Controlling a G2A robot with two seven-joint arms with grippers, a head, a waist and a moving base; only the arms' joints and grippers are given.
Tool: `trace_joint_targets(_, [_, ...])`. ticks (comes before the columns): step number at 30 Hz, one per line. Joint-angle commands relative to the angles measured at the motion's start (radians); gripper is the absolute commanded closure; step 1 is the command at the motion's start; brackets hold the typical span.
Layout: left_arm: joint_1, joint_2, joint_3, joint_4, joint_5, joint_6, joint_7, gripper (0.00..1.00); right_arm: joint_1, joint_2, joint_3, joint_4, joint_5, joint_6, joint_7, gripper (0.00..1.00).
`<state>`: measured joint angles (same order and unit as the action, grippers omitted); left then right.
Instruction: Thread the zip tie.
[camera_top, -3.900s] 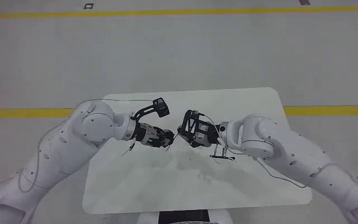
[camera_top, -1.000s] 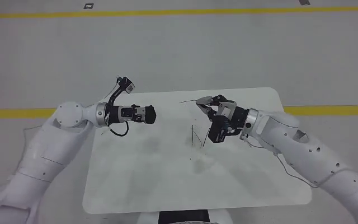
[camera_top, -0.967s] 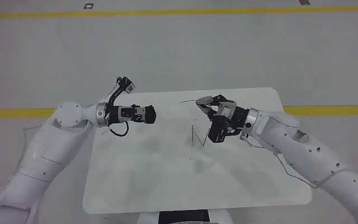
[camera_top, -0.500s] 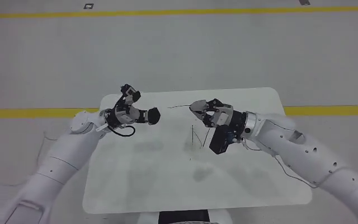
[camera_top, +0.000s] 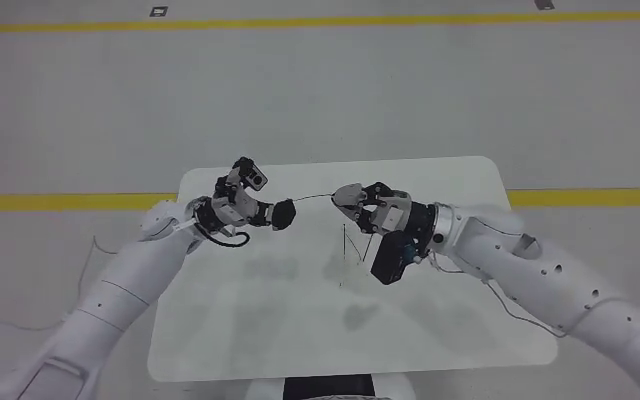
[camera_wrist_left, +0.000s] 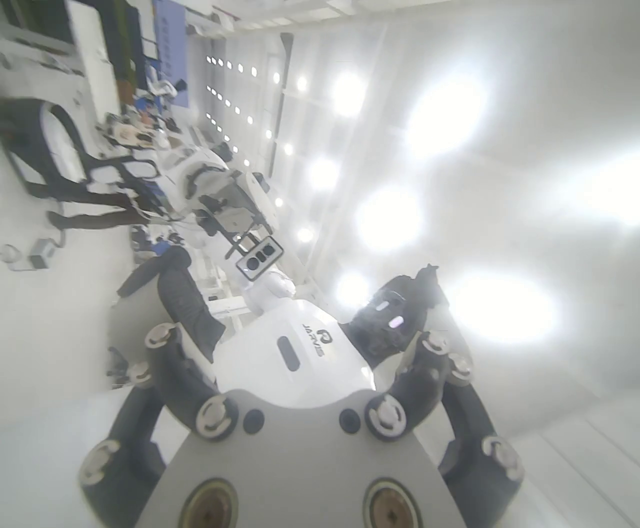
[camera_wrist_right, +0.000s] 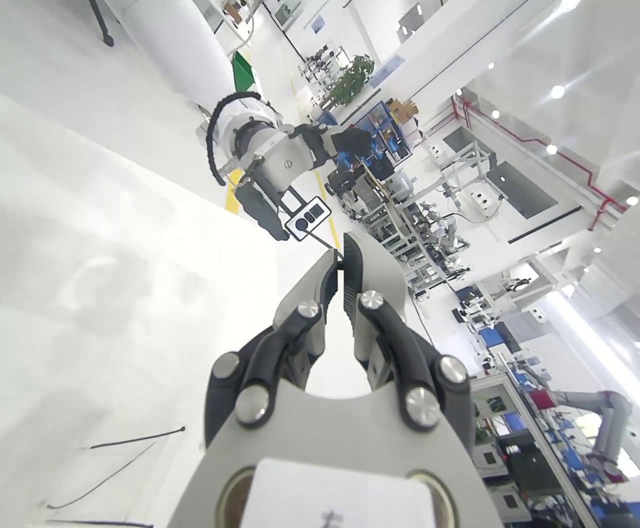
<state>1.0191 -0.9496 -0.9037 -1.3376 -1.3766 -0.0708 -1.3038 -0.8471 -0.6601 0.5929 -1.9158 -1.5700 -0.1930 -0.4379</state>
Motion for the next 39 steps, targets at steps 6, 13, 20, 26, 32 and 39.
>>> trace_joint_targets(6, [-0.012,-0.019,0.023,0.016,-0.014,0.077,0.055,0.0,0.074,0.001,-0.051,0.001,0.0,0.014,-0.061,1.0])
trace_joint_targets(13, [-0.008,-0.02,0.024,0.004,-0.013,0.082,0.07,0.0,0.074,0.001,-0.051,0.001,0.0,0.014,-0.061,1.0])
trace_joint_targets(20, [0.004,-0.026,0.01,-0.033,-0.034,0.143,0.052,0.0,0.065,-0.01,-0.041,-0.015,0.0,-0.003,-0.028,1.0])
trace_joint_targets(26, [0.004,-0.026,0.01,-0.033,-0.034,0.143,0.052,0.0,0.065,-0.01,-0.041,-0.015,0.0,-0.003,-0.028,1.0])
trace_joint_targets(32, [0.021,-0.032,0.0,-0.075,-0.053,0.164,0.074,0.0,0.047,-0.018,-0.026,-0.026,0.0,-0.012,-0.021,1.0])
trace_joint_targets(39, [0.021,-0.041,-0.004,-0.068,-0.034,0.184,0.063,0.32,0.048,-0.031,-0.023,-0.027,0.0,-0.033,-0.011,1.0])
